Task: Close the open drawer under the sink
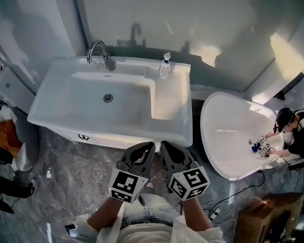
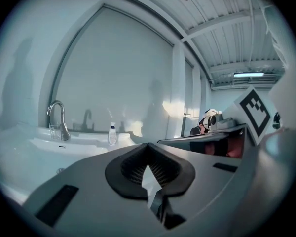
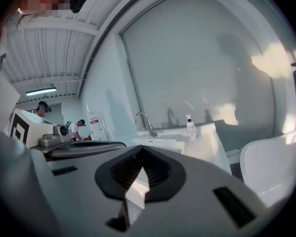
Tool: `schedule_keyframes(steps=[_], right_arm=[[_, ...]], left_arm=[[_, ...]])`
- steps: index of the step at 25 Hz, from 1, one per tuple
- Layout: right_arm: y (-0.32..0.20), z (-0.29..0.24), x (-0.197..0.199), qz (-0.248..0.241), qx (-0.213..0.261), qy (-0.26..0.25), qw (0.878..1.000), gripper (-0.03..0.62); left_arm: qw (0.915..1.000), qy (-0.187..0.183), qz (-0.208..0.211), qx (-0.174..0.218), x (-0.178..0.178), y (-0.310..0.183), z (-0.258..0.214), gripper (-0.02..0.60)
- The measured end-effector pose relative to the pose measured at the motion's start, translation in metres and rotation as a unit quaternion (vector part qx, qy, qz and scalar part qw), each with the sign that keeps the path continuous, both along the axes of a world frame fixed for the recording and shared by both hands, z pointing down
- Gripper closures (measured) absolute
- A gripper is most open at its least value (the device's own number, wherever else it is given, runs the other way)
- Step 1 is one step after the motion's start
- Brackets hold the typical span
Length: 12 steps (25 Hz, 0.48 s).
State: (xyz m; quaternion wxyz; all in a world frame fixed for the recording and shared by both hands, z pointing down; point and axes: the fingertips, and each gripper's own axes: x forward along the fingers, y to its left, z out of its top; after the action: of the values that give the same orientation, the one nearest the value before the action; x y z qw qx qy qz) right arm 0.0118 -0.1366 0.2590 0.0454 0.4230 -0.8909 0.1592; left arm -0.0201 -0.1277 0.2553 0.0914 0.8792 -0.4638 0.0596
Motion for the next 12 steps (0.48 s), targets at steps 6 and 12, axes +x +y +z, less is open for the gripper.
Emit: schedule_keyframes(steps=[6,12], right_arm=[[0.019,-0.054,0.004,-0.026,0.034,-0.037,0.998,0.585],[0.031,-0.072,0.007,-0.039,0.059,-0.015,0.997,0.585]], left_arm=[[0.9992,0.038,0.007,0.008,0.006,0.019,-0.038,0.566],[0.9985,0.038,0.027,0.03,0.017,0.034,-0.059,0.566]])
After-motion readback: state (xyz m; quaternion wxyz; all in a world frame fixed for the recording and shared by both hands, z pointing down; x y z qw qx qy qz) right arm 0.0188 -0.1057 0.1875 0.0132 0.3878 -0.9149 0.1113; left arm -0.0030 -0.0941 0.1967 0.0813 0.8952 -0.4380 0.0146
